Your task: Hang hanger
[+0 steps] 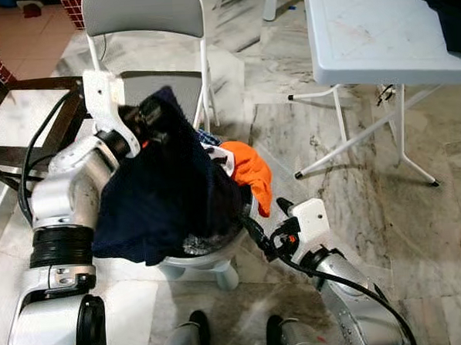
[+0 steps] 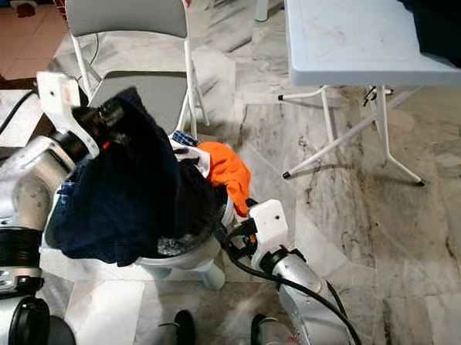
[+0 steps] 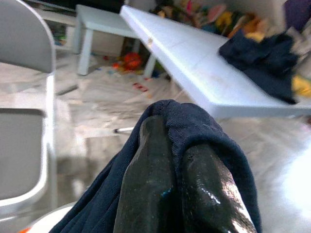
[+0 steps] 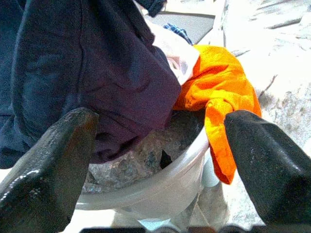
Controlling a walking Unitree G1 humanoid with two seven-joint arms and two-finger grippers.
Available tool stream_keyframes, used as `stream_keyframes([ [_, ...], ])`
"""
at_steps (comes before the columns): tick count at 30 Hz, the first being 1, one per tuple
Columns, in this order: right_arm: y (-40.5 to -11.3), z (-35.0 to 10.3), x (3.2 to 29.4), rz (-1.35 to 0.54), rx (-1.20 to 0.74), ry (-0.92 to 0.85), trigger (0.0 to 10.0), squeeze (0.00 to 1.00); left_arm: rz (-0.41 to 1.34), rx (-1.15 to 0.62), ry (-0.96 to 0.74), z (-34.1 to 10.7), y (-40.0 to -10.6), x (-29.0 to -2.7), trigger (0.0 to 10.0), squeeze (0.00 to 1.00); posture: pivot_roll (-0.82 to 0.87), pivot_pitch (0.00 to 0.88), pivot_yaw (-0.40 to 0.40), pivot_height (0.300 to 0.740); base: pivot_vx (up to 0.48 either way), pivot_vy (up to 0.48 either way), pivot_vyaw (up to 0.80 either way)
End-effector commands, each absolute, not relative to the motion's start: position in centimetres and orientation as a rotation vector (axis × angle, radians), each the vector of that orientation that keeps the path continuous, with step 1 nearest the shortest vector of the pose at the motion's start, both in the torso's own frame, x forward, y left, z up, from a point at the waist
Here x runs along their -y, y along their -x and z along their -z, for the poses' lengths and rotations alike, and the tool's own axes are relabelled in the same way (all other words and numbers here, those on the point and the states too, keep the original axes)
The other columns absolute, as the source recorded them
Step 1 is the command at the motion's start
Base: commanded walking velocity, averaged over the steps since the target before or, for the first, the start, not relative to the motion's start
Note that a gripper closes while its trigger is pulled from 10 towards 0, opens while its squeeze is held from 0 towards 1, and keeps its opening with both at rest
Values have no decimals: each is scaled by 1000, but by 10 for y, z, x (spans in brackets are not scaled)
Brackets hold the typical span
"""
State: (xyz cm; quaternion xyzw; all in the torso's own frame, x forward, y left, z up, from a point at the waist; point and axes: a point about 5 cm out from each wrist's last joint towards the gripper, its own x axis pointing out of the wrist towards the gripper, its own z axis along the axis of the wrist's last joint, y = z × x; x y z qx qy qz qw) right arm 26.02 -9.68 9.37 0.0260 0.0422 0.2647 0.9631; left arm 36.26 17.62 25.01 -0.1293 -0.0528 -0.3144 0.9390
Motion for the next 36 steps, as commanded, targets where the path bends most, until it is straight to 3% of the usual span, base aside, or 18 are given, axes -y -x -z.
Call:
stream_keyframes([
  [1,-259,-89,96,-526,-98,-58,10000,0,665,131,278,-260,-358,-178,0,0,-19,250,35,740,0,0,0],
  [8,-260,-88,95,-517,-95,-59,10000,0,622,84,230,-254,-358,-180,0,0,-20,249,38,740,0,0,0],
  [10,-259,-88,95,-515,-97,-64,10000,0,573,53,172,-247,-360,-181,0,0,-19,247,39,740,0,0,0],
  [13,-258,-86,95,-523,-104,-67,10000,0,466,-9,-88,-219,-361,-186,0,0,-22,245,40,740,0,0,0],
  [16,-257,-86,95,-522,-104,-66,10000,0,411,-34,-120,-206,-360,-189,0,0,-26,242,40,740,0,0,0],
  [18,-258,-87,102,-490,-93,-55,10000,0,257,-93,-194,-162,-345,-195,0,0,-40,235,35,740,0,0,0],
  [26,-268,-102,131,-259,-5,-63,10000,0,242,-99,-286,-113,-311,-180,0,0,-51,223,23,740,0,0,0],
  [27,-269,-104,135,-230,4,-73,10000,0,240,-85,-312,-112,-310,-179,3059,0,-51,223,23,740,0,0,0],
  [28,-269,-108,143,-178,22,-85,10000,0,240,-78,-323,-108,-306,-178,4471,0,-52,222,23,740,0,0,0],
  [29,-270,-111,148,-144,35,-93,10000,0,241,-74,-327,-105,-304,-177,4941,0,-52,222,23,740,0,0,0],
  [30,-269,-112,154,-113,43,-99,10000,0,239,-93,-318,-100,-301,-175,7176,0,-56,221,26,740,0,0,0],
  [31,-268,-112,159,-90,46,-98,10000,0,237,-105,-309,-95,-298,-174,7569,0,-59,221,28,740,0,0,0],
  [32,-266,-111,164,-72,41,-91,10000,0,236,-113,-306,-90,-294,-170,9333,0,-65,223,32,740,0,0,0],
  [33,-266,-111,164,-72,41,-91,10000,0,236,-113,-306,-90,-294,-170,9333,0,-65,223,32,740,0,0,0],
  [34,-264,-108,166,-60,32,-92,10000,0,240,-94,-289,-90,-293,-165,10000,0,-73,223,36,740,0,0,0],
  [36,-264,-107,166,-52,27,-95,10000,0,252,-73,-268,-92,-293,-160,10000,0,-76,226,40,740,0,0,0],
])
